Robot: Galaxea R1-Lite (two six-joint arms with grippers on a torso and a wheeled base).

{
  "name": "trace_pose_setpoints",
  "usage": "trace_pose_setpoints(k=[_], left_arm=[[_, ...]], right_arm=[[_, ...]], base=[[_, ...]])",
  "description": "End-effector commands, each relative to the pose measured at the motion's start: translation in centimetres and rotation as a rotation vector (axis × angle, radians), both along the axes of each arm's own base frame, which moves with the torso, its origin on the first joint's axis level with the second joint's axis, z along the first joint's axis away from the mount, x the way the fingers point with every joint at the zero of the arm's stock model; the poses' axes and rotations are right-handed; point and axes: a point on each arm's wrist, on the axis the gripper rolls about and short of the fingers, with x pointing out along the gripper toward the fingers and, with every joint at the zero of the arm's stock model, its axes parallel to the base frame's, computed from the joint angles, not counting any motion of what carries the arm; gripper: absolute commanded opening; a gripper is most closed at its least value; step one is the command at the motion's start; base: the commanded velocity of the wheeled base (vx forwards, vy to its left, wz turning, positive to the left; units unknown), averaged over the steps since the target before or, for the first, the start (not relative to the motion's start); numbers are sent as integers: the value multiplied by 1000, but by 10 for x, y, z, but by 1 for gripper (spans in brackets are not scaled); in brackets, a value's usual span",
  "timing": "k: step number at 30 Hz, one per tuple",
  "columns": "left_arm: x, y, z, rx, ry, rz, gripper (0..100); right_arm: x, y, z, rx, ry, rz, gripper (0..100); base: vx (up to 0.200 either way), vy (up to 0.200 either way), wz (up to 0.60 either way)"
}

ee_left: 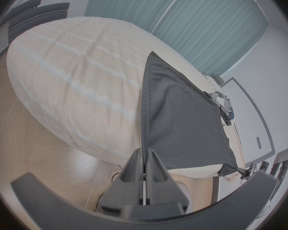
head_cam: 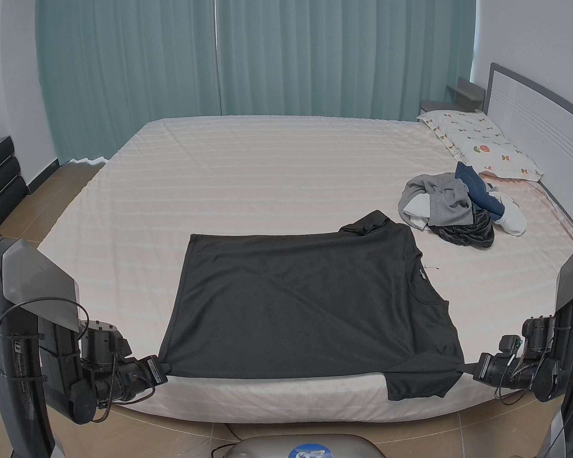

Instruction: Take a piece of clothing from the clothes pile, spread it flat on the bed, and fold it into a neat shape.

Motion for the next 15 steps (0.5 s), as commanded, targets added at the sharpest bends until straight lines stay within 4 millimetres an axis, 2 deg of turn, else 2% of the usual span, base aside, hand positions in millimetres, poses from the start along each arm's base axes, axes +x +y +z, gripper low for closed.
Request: trace_pose_setpoints(k=[1,15], left_arm=[[-4,2,0,13,8,-3,0],[-24,6,-1,121,49,-93,0]], right_arm=[[-5,1,0,0,26,0,0],[-21,2,8,-89,102,95,0]], base=[[0,0,0],[0,0,0]])
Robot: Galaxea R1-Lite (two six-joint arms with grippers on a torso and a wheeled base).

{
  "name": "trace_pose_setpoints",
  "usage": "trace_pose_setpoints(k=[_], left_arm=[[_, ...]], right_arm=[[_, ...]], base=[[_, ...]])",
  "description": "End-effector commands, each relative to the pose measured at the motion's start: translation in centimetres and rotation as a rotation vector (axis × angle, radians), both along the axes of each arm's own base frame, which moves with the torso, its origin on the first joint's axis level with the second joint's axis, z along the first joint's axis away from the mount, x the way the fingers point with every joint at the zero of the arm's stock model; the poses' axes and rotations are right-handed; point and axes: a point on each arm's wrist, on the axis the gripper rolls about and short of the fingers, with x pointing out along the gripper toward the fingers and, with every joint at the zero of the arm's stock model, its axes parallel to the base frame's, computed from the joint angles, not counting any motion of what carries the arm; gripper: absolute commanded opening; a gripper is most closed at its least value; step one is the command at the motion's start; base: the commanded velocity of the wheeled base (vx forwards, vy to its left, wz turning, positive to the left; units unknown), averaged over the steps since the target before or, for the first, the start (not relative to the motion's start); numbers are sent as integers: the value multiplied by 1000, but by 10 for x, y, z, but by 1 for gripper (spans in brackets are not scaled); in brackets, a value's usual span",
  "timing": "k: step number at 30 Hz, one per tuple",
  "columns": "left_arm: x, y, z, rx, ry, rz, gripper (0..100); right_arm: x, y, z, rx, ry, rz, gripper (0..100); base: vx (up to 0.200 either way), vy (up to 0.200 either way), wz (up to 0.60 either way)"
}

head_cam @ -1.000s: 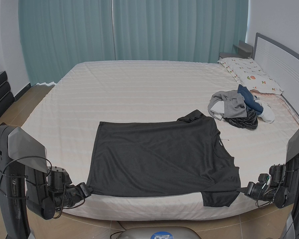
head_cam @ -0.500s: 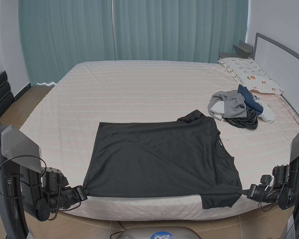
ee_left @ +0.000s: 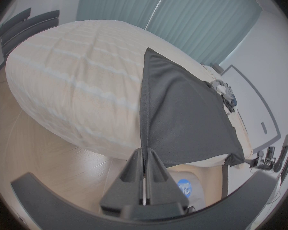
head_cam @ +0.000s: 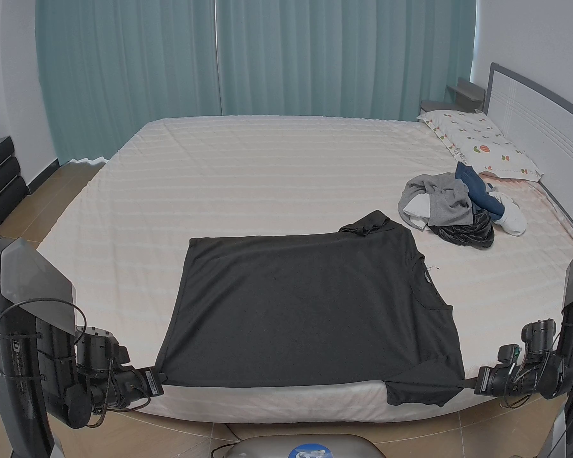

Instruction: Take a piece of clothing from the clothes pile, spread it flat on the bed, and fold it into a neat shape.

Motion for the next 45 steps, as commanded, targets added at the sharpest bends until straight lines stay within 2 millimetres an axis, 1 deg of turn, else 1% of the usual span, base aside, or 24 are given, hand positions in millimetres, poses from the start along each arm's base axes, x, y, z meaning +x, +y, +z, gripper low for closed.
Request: trace_pose_setpoints(k=[1,6,12,19,27,34,40,45], left_arm=[[-11,1,-1,32,33,-28,0],[-16,2,-2,73,47,-45,0],[-18,3,-3,110,63,-40,0],[-24,4,-3,151,119,-83,0],[-29,5,-2,171,150,-108,0],[-38,5,8,194,189,-149,0],[-39,6,10,196,191,-155,0],[-32,5,13,176,150,-136,0]], right_arm=[[-6,1,6,-22,1,17,0],[-12,1,2,-89,46,56,0],[-15,1,2,-105,66,78,0],[-21,2,10,-122,75,110,0],[-29,3,13,-172,118,157,0],[-35,4,19,-193,124,182,0],[-40,5,24,-202,128,204,0],[-35,4,30,-204,75,195,0]], base=[[0,0,0],[0,0,0],[0,0,0],[0,0,0],[0,0,0],[0,0,0],[0,0,0],[0,0,0]])
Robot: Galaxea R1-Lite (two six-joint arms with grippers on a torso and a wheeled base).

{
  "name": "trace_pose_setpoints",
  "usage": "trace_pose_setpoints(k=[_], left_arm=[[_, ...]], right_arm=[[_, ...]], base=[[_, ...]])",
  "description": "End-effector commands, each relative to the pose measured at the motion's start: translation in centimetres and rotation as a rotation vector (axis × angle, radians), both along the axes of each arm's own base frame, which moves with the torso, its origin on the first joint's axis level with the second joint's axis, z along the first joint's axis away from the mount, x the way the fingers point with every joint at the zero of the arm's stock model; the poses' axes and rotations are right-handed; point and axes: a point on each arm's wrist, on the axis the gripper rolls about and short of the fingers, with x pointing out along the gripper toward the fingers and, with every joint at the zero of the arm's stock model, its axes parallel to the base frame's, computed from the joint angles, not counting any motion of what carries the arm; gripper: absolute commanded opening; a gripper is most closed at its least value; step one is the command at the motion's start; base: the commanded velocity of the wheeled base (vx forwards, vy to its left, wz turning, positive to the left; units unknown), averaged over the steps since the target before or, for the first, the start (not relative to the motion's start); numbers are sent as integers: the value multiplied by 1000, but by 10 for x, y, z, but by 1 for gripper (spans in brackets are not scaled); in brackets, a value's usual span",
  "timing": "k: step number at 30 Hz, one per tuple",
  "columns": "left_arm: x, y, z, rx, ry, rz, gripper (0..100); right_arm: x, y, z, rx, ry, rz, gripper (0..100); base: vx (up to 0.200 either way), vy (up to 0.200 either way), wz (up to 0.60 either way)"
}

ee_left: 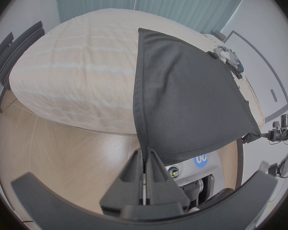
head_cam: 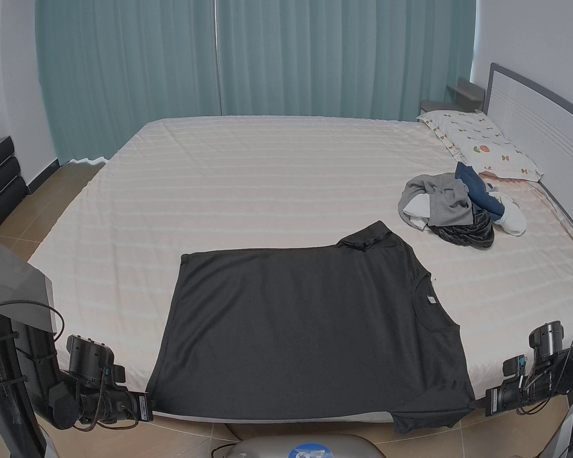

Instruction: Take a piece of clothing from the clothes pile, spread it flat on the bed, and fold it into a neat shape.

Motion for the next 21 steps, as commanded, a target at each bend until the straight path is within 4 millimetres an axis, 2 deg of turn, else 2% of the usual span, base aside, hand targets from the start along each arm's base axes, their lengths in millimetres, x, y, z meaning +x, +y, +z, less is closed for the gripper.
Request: trace_pose_setpoints(k=[1,7,9,11,12,21], left_arm=[[5,0,5,-21,-38,20,0],[28,-3,15,-135,-117,150,0],[41,-4,22,-207,-156,227,0],[42,-4,22,-216,-159,233,0],[51,-5,26,-257,-183,271,0],[69,-8,32,-358,-208,359,0]], right_arm=[[0,0,7,4,-48,-1,0],[16,-1,13,24,-116,-48,0],[29,-1,18,64,-165,-113,0],[31,-1,19,71,-176,-123,0],[43,-1,25,105,-232,-166,0],[74,-4,36,158,-318,-228,0]], base=[[0,0,0],[0,0,0],[0,0,0],[0,0,0],[0,0,0],[0,0,0]])
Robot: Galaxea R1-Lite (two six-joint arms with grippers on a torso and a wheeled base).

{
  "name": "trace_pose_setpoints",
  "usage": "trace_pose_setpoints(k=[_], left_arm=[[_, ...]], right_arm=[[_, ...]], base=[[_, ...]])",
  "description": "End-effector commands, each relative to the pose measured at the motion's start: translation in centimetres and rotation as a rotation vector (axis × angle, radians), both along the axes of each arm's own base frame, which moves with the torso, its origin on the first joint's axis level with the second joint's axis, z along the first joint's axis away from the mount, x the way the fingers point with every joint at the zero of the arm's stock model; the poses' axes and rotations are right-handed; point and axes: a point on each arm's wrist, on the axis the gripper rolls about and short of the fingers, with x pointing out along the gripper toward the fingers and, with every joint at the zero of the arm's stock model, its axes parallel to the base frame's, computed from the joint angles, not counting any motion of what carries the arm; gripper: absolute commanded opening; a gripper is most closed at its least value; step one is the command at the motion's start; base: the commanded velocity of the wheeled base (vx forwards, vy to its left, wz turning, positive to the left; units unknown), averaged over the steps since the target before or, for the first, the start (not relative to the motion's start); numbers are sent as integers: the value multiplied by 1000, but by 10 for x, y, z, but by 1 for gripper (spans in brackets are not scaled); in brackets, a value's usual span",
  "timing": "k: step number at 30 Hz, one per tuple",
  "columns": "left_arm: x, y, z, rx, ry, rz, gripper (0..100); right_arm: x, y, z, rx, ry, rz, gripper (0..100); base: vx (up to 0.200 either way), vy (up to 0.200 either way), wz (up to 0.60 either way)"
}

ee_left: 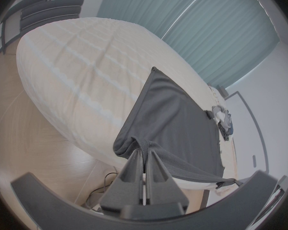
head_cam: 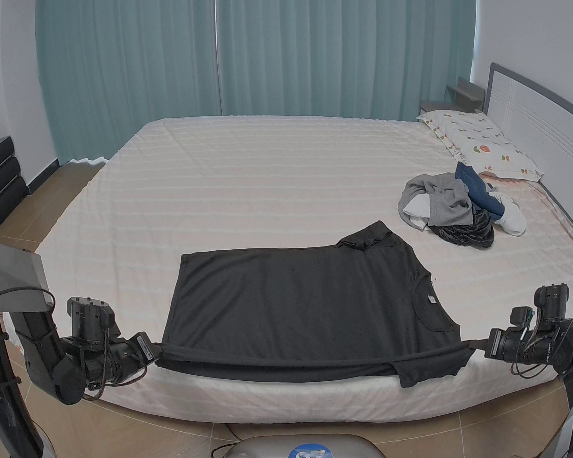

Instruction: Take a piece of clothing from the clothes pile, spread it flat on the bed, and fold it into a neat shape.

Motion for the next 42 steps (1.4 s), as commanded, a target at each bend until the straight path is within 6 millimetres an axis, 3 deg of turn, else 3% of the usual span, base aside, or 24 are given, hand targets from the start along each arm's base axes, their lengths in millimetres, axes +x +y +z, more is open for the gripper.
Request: trace_pose_setpoints(k=[1,15,27,31,42], left_arm=[[9,-2,4,-18,-30,8,0],[27,-4,8,-126,-53,98,0],[19,-1,21,-122,-22,103,0],[26,-1,22,-125,-37,109,0],[45,-1,0,-150,8,158,0]], right_arm=[[12,0,4,5,-38,-4,0],[49,1,6,16,-102,3,0],[41,3,11,27,-109,-4,0],[46,2,9,27,-111,-4,0],[74,6,-3,25,-119,12,0]], base=[[0,0,0],[0,0,0],[0,0,0],[0,0,0],[0,0,0]])
